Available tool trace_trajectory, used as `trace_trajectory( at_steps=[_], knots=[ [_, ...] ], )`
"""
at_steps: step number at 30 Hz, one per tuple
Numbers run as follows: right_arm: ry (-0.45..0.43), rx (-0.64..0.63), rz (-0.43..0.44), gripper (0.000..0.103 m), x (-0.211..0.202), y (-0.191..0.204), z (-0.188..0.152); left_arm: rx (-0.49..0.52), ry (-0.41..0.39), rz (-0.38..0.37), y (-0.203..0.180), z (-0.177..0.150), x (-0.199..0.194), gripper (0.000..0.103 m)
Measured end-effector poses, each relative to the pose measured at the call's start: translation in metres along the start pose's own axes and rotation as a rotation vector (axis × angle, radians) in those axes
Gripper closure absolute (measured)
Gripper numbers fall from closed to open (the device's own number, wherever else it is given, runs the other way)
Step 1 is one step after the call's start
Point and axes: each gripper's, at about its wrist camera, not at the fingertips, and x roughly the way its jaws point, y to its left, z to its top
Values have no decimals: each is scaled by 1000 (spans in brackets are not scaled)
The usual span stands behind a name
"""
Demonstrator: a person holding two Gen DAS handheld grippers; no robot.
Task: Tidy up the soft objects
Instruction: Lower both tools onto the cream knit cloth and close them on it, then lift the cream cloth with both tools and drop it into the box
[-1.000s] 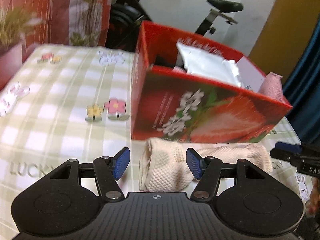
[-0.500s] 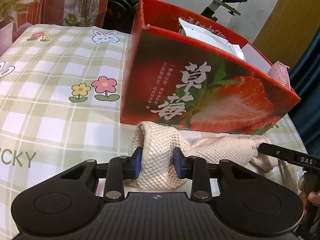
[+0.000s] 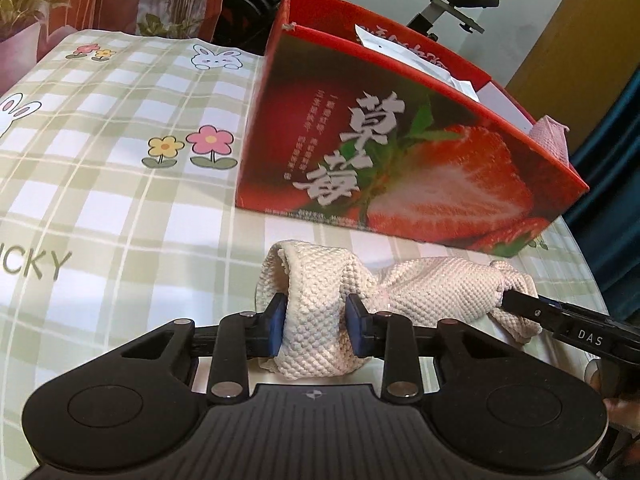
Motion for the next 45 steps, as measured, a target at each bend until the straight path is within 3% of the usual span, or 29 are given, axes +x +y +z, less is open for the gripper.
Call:
trace_trajectory(
  at_steps=[12, 19, 41, 45],
  knots=[
    [21, -30, 16, 78, -32, 6, -29, 22, 9, 16, -10, -31, -23, 69],
    [-8, -123, -2, 77, -30, 11, -34, 22, -4, 8, -8, -33, -21, 69],
    [-15, -121, 0, 77, -29, 11, -35, 23, -6, 4, -7, -34, -23, 69],
    [-12, -151, -8, 80, -32, 18, -29, 42, 8, 6, -13, -28, -24, 84]
  ],
)
